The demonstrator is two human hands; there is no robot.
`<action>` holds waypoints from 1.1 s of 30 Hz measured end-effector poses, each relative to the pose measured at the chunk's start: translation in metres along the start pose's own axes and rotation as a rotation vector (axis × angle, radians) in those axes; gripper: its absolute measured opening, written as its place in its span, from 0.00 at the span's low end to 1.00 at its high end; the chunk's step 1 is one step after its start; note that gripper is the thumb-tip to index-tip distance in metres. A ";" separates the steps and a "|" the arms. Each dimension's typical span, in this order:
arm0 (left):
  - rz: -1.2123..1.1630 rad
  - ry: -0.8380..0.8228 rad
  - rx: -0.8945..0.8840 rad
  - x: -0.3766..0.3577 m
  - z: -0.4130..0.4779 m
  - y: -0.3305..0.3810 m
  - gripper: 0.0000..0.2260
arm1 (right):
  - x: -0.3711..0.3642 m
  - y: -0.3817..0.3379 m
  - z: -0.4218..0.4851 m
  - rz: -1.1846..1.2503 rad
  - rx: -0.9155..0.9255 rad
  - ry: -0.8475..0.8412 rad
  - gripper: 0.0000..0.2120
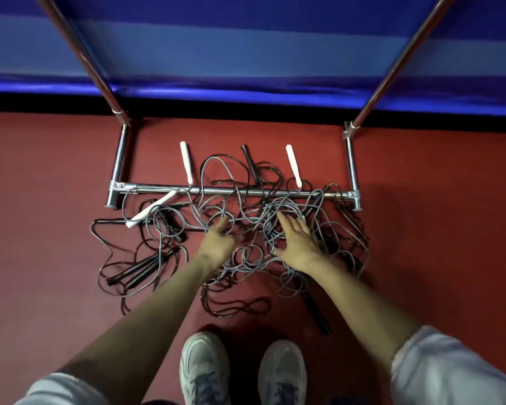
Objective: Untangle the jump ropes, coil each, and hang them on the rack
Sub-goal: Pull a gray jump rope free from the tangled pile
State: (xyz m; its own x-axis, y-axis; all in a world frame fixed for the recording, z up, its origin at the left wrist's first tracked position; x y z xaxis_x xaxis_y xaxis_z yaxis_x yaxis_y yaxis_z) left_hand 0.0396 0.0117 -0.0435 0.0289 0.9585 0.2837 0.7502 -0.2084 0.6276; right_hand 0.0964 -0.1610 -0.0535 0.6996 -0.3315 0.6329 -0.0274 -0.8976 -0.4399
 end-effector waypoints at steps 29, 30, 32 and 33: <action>0.171 0.123 -0.343 0.034 -0.114 0.101 0.10 | 0.139 -0.086 -0.138 1.104 0.189 0.264 0.07; 0.197 0.140 -0.377 0.038 -0.123 0.104 0.08 | 0.141 -0.086 -0.146 1.140 0.183 0.267 0.08; 0.227 0.148 -0.450 0.040 -0.143 0.110 0.07 | 0.145 -0.085 -0.158 1.231 0.168 0.304 0.08; 0.221 0.143 -0.477 0.039 -0.152 0.113 0.06 | 0.148 -0.083 -0.164 1.277 0.158 0.337 0.08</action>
State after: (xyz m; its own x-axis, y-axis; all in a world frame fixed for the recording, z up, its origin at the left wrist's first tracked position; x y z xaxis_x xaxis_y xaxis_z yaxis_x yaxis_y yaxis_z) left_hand 0.0253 -0.0035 0.1484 0.0363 0.8529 0.5209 0.3522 -0.4987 0.7920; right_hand 0.0856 -0.1832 0.1809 0.0349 -0.9863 -0.1610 -0.4298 0.1306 -0.8934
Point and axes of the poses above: each hand's wrist, its own z-axis towards the middle knuckle, its own x-axis out of the back of the hand, y = z × x, the point moved 6 cm from there along z, towards the middle knuckle, and after that the axes turned 10 degrees about z, right-handed, at the moved point
